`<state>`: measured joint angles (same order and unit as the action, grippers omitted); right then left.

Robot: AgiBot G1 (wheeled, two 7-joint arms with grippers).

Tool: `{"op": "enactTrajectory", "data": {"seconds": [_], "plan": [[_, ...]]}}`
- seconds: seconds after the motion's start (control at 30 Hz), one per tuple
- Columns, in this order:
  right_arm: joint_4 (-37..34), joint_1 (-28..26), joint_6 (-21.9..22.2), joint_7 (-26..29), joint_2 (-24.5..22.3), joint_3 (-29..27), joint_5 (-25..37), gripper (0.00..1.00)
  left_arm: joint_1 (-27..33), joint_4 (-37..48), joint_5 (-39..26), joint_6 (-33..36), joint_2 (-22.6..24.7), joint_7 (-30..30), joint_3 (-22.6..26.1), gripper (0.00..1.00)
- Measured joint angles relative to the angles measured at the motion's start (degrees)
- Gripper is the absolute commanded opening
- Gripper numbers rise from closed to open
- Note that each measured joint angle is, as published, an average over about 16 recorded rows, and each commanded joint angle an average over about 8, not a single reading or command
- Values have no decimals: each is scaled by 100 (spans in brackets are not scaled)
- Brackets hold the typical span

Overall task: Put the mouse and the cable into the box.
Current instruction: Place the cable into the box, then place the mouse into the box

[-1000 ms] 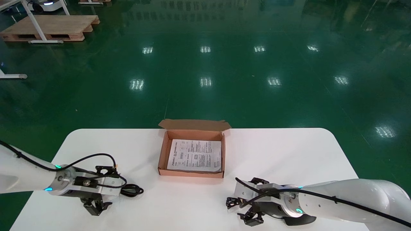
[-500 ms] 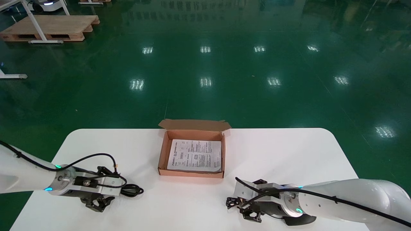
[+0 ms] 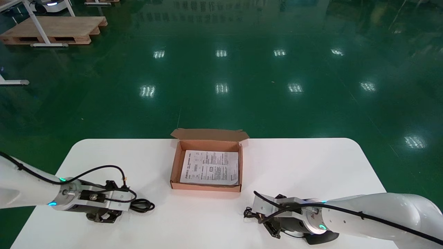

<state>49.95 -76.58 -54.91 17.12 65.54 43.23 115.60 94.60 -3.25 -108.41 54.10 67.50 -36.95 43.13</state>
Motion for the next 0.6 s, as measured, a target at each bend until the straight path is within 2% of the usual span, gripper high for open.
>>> {"op": "enactTrajectory", "data": {"seconds": [0.37,0.6], "plan": [[-28,-26,9,45,-22,-32,-19,0,18,-18,0,-6,-8,-15,-1,0],[-226,-307,67,347,-153,-214,-74,0,234,-213,98,113,-72,-118,-68,0]]}}
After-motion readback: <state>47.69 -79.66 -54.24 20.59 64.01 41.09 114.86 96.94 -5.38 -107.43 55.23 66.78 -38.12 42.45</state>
